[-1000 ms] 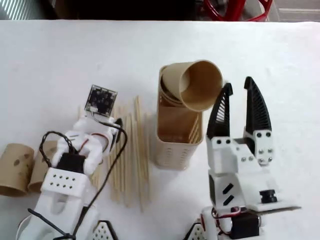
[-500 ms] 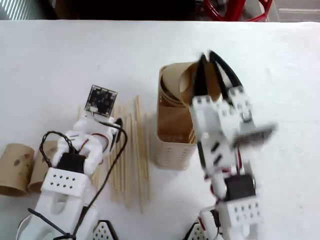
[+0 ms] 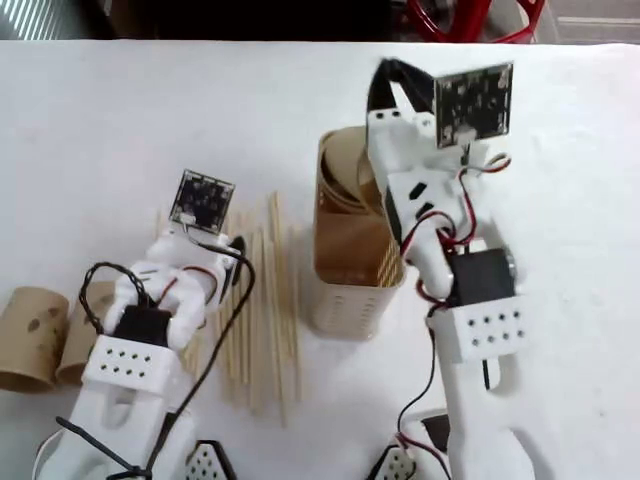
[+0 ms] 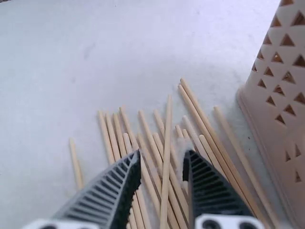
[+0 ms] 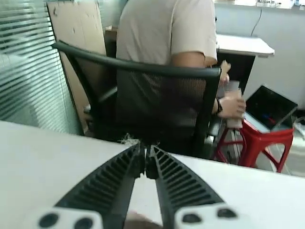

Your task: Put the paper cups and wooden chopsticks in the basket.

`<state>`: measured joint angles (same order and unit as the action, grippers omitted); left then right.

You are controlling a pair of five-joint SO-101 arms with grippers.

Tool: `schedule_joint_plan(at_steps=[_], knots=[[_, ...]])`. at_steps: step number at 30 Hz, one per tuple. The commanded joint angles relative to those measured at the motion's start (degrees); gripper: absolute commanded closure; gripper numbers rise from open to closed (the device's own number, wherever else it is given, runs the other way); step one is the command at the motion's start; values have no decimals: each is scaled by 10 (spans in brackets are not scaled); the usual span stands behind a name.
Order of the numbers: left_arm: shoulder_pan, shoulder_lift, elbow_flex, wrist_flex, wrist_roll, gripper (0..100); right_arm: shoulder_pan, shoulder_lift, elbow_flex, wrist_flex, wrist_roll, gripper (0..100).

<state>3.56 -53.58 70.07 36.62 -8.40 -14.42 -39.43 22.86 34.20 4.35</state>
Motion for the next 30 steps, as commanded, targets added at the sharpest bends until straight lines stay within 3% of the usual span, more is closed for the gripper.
schedule_joint_plan(at_steps=[1, 10, 16, 21, 27, 30], knots=[[3, 2, -3, -2, -4, 845, 5, -12, -65, 111, 1, 979], [0, 2, -3, -2, -4, 845, 8, 95, -69, 75, 1, 979], [3, 2, -3, -2, -4, 845, 36, 32, -68, 11, -4, 980], [3, 2, -3, -2, -4, 845, 36, -43, -63, 64, -4, 980], [0, 2, -3, -2, -4, 845, 10, -68, 47, 67, 1, 980], [0, 2, -3, -2, -4, 845, -7, -67, 158, 15, 1, 980]])
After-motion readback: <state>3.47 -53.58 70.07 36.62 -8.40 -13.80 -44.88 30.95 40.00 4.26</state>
